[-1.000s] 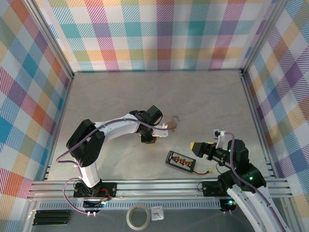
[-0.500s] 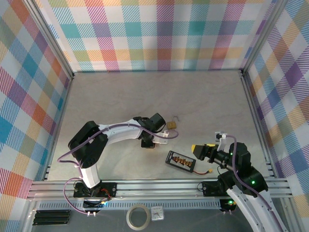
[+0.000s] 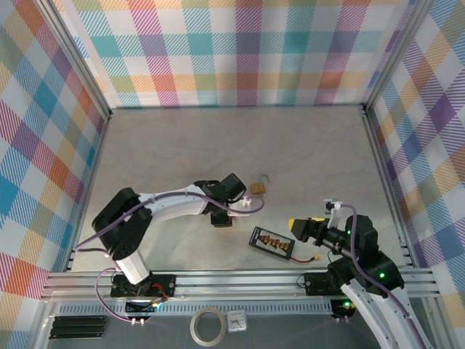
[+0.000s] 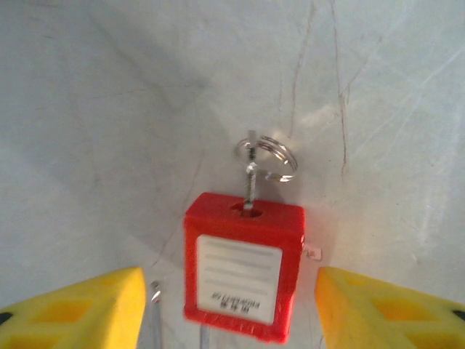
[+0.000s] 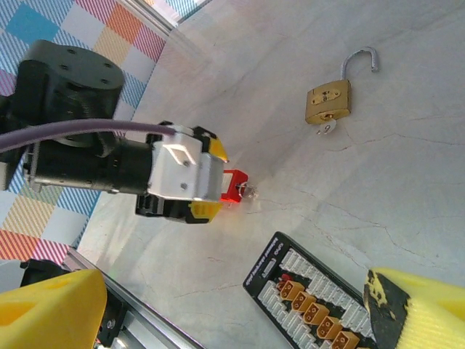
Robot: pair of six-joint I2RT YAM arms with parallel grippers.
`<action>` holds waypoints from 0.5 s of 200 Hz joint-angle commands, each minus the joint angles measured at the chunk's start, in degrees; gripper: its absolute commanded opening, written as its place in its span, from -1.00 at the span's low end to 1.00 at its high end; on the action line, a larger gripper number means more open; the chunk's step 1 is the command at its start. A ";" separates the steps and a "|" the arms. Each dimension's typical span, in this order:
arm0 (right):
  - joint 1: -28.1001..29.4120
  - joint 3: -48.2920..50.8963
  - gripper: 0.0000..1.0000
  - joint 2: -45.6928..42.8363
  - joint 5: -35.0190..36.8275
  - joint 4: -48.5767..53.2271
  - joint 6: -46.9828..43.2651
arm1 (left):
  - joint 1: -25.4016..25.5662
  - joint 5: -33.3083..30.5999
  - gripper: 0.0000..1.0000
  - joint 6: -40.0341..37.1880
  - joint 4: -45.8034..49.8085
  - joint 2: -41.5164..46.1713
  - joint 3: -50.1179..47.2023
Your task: Unlock with the key
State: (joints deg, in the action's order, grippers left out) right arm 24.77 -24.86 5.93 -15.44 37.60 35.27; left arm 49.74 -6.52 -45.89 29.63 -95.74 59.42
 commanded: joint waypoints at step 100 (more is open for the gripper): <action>0.19 -2.25 0.83 -0.84 0.02 -0.03 -0.47 | -7.26 8.65 0.10 75.58 10.92 19.42 -2.22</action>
State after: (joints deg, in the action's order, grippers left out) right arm 24.77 -25.67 5.87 -15.42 37.85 35.11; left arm 42.44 -1.21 3.40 33.39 -79.48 60.88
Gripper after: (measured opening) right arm 0.914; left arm 0.571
